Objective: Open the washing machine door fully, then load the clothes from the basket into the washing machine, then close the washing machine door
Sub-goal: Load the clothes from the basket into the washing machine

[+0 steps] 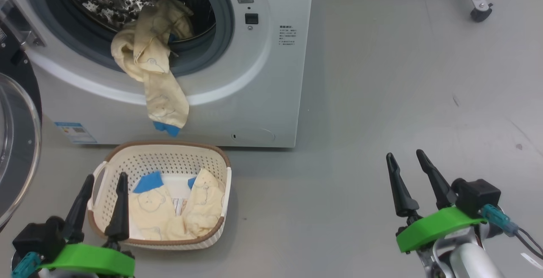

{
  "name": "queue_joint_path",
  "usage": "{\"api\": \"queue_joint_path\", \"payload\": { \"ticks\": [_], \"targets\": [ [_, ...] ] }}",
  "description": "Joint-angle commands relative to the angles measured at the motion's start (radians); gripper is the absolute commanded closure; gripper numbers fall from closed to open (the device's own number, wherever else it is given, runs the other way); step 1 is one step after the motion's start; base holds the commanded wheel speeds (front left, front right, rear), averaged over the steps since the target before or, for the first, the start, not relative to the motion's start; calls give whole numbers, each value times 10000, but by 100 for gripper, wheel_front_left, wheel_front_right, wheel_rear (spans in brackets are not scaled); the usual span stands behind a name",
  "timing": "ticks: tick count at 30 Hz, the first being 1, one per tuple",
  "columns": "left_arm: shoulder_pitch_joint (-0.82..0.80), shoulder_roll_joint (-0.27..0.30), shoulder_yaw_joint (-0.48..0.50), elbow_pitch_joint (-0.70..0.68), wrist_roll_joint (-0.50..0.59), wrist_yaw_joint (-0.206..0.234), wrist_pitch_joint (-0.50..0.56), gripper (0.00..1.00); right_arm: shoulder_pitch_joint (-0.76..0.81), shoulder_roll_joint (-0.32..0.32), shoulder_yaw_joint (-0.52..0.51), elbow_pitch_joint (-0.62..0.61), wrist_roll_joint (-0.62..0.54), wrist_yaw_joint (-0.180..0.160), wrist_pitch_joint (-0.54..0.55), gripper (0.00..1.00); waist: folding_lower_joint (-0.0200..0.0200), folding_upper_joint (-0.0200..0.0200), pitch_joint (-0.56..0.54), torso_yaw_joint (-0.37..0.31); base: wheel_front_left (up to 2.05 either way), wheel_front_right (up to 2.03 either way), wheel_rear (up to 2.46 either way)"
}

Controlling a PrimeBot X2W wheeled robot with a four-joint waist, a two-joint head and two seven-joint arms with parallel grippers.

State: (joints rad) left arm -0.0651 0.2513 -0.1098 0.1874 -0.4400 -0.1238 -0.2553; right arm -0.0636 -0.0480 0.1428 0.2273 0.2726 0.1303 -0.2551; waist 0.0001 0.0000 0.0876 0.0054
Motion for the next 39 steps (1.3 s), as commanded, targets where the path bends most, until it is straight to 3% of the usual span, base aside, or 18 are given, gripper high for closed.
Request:
{"api": "queue_joint_path", "payload": {
  "ticks": [1, 6, 14, 21, 39],
  "targets": [
    [-489, 171, 462, -230, 44, -45, -65, 0, -343, -22, 233, -371, -57, 4, -67, 0, -1, 0, 198, -39, 0, 0, 0],
    [-945, 264, 346, -87, 2, -59, -65, 0, -543, -22, 174, -464, -230, 4, -67, 0, -1, 0, 904, -80, 0, 0, 0],
    [-2486, 597, 176, 954, -934, -66, -56, 0, -1052, -22, 143, -734, -577, 4, -67, 0, -1, 0, 2514, -296, 0, 0, 0],
    [-4460, 1243, -438, 2339, -2085, -67, 323, 0, -1386, -22, 51, -1014, -747, 4, -67, 0, -1, 0, 3819, -586, 0, 0, 0],
    [-9030, 2804, -2394, 5549, -3293, -68, 1176, 0, -1779, -22, 126, -1684, -569, 4, -67, 0, -1, 0, 5836, -1527, 0, 0, 0]
  ]
}}
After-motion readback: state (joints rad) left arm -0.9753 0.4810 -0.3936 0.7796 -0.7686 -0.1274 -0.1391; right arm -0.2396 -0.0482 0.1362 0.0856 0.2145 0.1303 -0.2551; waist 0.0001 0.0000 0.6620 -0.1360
